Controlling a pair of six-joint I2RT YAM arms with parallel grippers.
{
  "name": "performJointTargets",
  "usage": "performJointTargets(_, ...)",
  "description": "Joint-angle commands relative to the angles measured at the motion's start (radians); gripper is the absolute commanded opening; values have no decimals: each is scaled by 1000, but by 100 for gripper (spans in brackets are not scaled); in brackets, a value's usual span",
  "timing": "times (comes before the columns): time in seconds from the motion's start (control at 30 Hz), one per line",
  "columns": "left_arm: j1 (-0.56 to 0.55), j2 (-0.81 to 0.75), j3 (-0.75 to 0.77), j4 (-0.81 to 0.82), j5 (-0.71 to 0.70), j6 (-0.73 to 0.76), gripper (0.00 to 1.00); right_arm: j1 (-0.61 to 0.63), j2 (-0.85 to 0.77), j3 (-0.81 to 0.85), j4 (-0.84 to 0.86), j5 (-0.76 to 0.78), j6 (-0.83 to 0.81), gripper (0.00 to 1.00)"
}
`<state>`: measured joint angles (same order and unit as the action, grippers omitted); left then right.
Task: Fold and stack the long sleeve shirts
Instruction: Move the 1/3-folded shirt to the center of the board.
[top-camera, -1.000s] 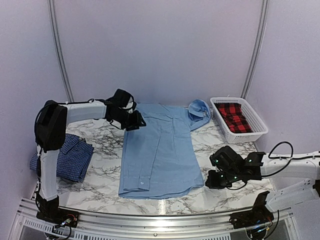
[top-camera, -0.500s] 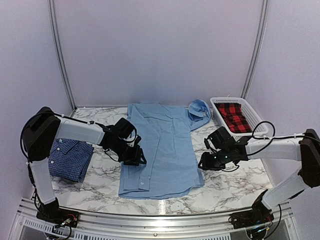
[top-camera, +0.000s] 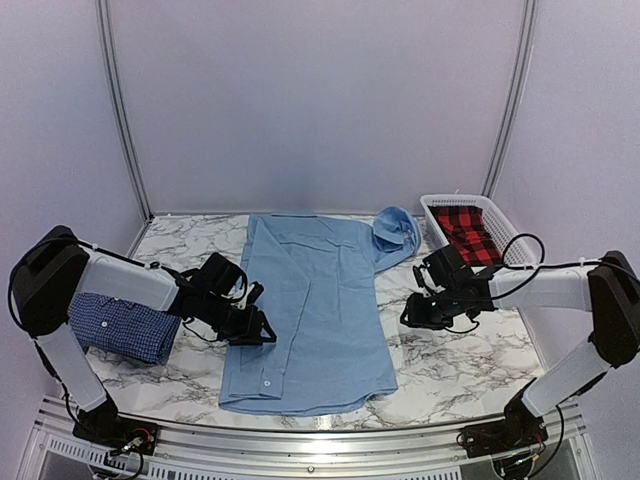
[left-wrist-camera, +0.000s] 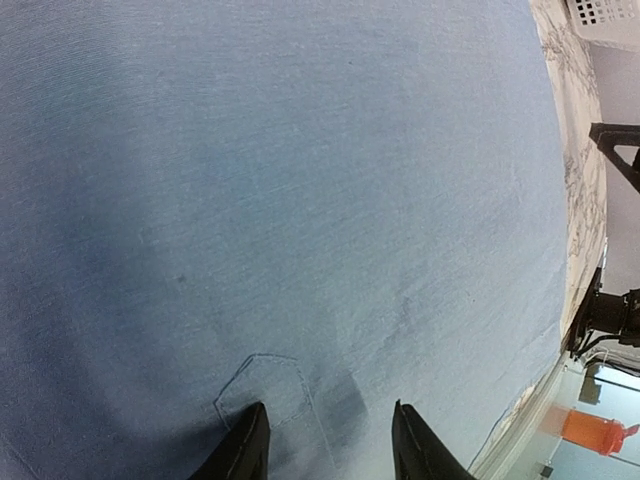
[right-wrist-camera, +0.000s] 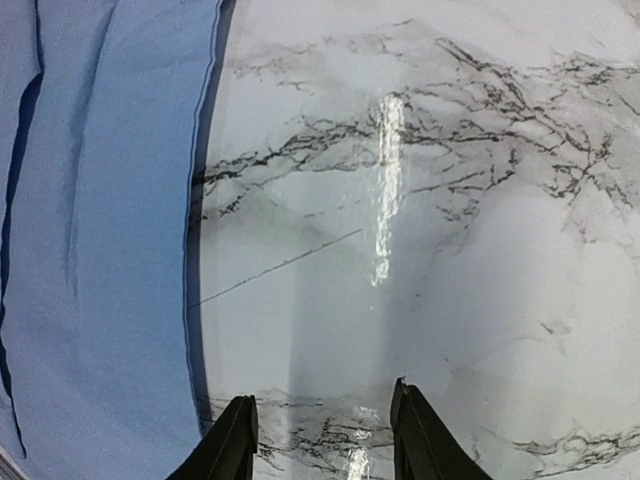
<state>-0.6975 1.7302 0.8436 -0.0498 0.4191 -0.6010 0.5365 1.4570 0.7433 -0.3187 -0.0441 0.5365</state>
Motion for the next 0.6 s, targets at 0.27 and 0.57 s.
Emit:
performJointTargets(0.27,95,-41,-40,-344,-153,55,45,-133,188,383,51,102,-181,44)
performJointTargets(0.57,89,-140,72,-372,-149,88,48,-133,485,757,52,185,-423,53)
